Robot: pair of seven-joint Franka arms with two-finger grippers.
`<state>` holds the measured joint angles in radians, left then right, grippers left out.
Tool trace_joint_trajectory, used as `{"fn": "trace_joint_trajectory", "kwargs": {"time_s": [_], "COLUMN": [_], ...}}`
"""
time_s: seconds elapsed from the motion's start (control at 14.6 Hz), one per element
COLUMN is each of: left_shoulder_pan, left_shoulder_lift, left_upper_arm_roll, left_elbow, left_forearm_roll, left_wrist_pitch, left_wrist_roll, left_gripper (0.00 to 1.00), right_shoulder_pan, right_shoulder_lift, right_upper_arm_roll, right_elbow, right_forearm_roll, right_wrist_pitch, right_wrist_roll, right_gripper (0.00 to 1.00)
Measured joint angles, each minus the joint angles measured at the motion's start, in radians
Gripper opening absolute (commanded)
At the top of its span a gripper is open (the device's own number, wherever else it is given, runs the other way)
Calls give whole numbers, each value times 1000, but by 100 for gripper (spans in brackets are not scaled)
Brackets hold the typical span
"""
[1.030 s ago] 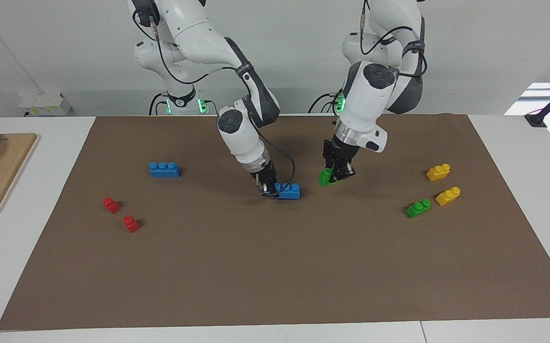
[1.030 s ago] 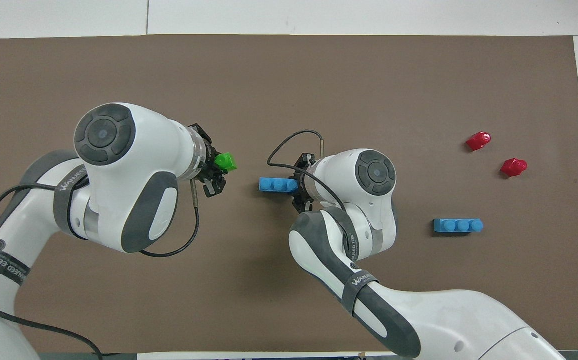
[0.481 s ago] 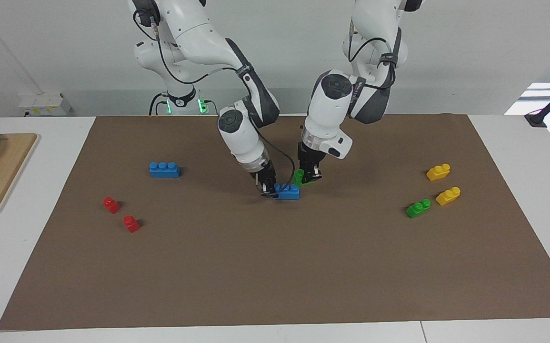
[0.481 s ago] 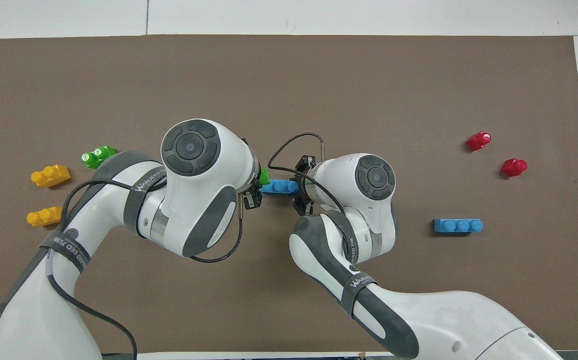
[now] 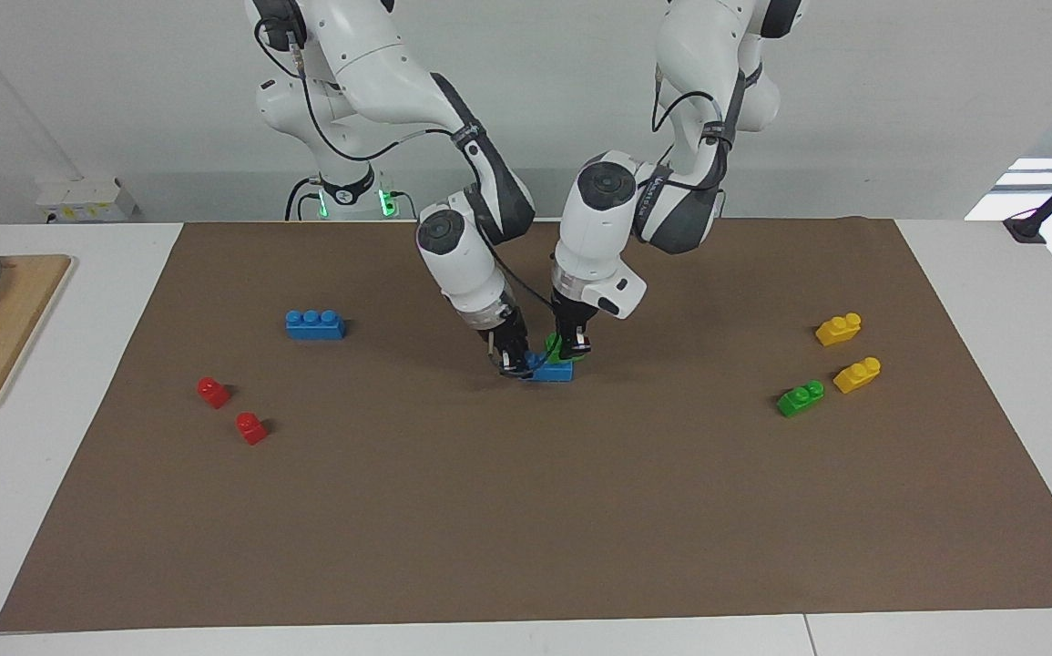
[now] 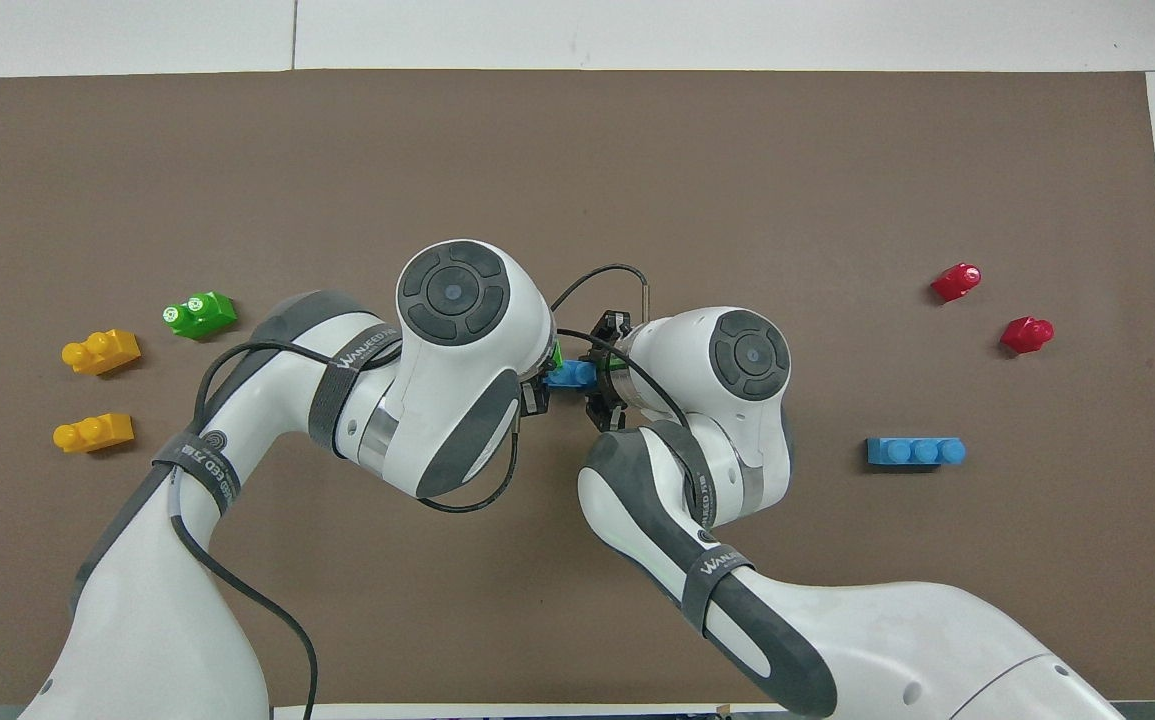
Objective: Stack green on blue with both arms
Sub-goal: 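Press the green brick with the left gripper onto the blue brick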
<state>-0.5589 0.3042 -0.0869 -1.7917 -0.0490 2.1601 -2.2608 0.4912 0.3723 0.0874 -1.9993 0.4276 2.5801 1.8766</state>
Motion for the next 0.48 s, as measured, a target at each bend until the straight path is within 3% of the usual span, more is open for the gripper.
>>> {"fn": "trace_joint_trajectory", "kwargs": {"time_s": [0.48], "left_shoulder_pan": [-26], "left_shoulder_lift": [18], "left_upper_arm_roll": [-2], "left_elbow": [6], "left_forearm_roll": [0], "left_wrist_pitch": [4], "left_wrist_roll": [0], "left_gripper": [0], "right_shoulder_pan": [0], "right_shoulder_lift": [0], "right_upper_arm_roll": [0], "right_elbow": [0], "right_forearm_roll": [0], "right_wrist_pitch": [0], "right_wrist_roll": [0], "right_gripper": [0]}}
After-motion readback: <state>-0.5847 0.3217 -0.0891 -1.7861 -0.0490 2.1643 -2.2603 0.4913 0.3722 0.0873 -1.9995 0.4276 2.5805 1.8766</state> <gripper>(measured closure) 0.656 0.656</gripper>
